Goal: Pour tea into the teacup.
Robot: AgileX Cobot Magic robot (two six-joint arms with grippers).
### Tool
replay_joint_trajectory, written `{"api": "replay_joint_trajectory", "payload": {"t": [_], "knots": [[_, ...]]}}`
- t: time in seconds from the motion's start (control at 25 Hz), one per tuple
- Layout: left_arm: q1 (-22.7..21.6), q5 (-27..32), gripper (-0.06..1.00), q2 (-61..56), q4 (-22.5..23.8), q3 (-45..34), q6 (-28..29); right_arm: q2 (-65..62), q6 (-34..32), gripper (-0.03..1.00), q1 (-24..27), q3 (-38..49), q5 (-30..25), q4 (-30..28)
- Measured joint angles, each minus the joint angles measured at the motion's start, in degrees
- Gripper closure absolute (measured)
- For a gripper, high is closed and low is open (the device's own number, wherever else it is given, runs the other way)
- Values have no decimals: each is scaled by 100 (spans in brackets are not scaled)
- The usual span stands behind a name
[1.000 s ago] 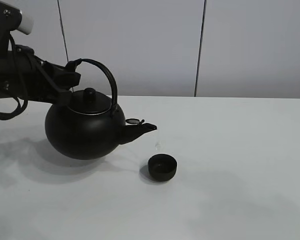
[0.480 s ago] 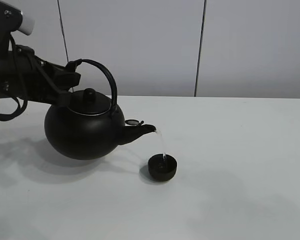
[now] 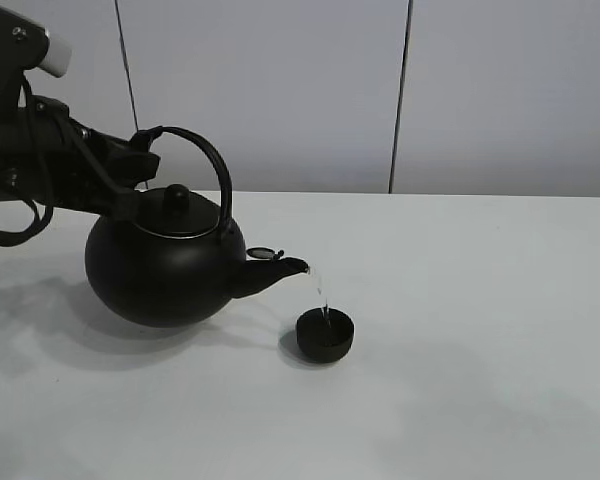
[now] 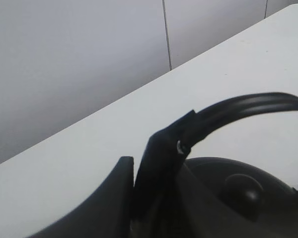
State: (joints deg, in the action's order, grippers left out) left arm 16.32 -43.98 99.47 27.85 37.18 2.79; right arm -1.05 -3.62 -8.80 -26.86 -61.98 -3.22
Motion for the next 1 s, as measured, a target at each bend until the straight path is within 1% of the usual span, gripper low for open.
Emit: {"api": "replay_joint_trajectory", "payload": {"t": [0.12,0.28,0.52,0.64,1.0], "knots": [[0,-5,79,0,0,0,27,0,0,43,0,0,0,0],[0,-18,79,0,0,0,260,0,0,43,0,0,0,0],[0,-284,79,0,7,0,541,0,0,43,0,0,0,0],[0,-317,79,0,7,0,675,0,0,43,0,0,0,0],[0,-324,79,0,7,0,773,0,0,43,0,0,0,0]]}}
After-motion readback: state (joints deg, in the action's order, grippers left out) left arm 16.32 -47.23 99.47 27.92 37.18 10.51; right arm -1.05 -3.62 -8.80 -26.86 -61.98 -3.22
